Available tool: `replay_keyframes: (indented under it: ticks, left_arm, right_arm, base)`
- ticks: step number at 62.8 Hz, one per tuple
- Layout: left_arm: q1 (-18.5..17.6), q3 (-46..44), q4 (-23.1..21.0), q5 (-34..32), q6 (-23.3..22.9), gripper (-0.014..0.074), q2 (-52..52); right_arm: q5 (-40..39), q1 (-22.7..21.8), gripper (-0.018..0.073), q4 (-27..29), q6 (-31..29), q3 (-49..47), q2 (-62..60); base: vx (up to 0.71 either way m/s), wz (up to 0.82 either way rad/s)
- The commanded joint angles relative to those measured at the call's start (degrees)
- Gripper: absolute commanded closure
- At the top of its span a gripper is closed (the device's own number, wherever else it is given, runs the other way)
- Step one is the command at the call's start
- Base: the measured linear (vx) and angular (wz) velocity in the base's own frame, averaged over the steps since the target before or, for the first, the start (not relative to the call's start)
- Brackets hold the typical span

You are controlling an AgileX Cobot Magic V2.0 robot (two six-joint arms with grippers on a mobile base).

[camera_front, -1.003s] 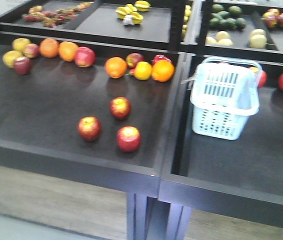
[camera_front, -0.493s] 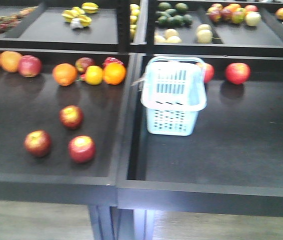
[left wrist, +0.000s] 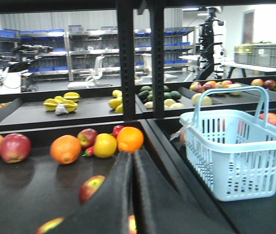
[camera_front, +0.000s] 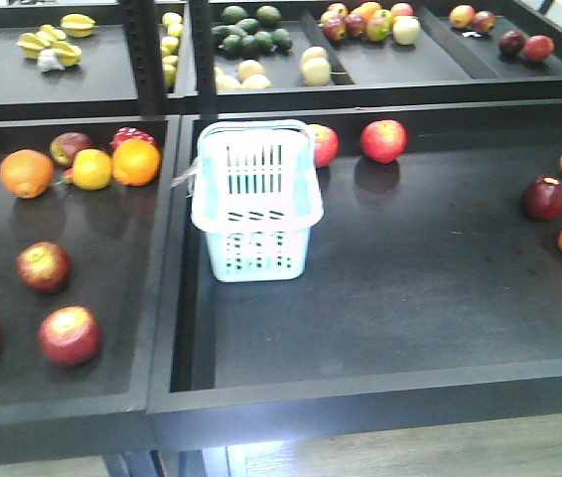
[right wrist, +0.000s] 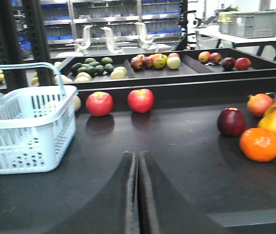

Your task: Pick three apples into basket with both arms

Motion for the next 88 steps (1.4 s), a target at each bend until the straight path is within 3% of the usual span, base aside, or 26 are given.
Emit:
replay_keyframes:
  ticks: [1,88]
  left_arm:
    - [0.0,1.4,-0.6,-3.8,-0.1,0.0603,-0.8]
    - [0.0,1.4,-0.6,-3.8,-0.1,0.0603,-0.8]
  right_arm:
    - [-4.2,-0.3,0.0564,-0.7,0.0,0.8,-0.6]
    - [-4.2,-0.3,0.0564,-0.7,0.0,0.8,-0.6]
  base:
    - [0.09,-0.23]
    - [0.11,0.05]
